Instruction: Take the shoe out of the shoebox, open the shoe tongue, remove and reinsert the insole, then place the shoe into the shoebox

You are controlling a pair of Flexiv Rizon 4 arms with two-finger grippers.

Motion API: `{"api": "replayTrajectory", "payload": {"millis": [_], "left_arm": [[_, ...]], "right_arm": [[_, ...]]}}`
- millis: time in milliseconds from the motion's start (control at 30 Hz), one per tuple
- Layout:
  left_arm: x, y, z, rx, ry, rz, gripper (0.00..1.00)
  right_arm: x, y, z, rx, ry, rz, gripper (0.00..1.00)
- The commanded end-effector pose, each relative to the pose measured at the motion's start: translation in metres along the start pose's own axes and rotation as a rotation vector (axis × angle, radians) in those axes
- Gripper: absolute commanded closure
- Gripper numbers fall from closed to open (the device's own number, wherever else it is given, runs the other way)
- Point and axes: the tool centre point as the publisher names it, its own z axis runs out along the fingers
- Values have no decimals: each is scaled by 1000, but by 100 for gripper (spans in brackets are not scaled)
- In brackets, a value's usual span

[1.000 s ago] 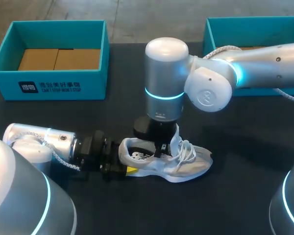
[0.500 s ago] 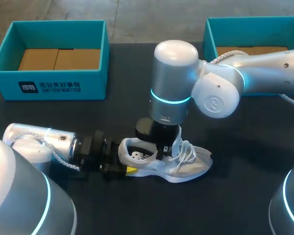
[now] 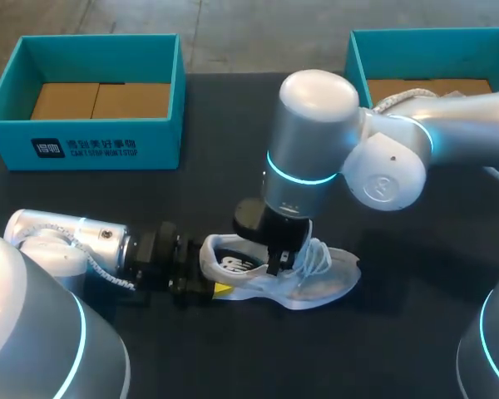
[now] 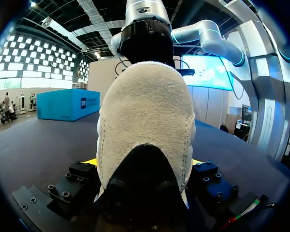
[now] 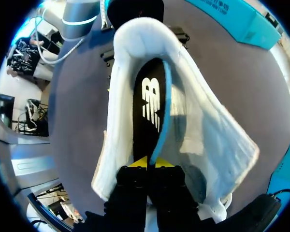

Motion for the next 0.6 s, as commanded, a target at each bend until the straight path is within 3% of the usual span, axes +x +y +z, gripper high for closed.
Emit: {"api": "replayTrajectory", "payload": {"millis": [33,600], "left_arm": [[-3,3,2,0,-3,0,100],[-3,3,2,0,-3,0,100]], "right_arm": [[4,-9,-10,-65,-10,-3,100],[3,-30,-19,-308,-56,-59,100]]}}
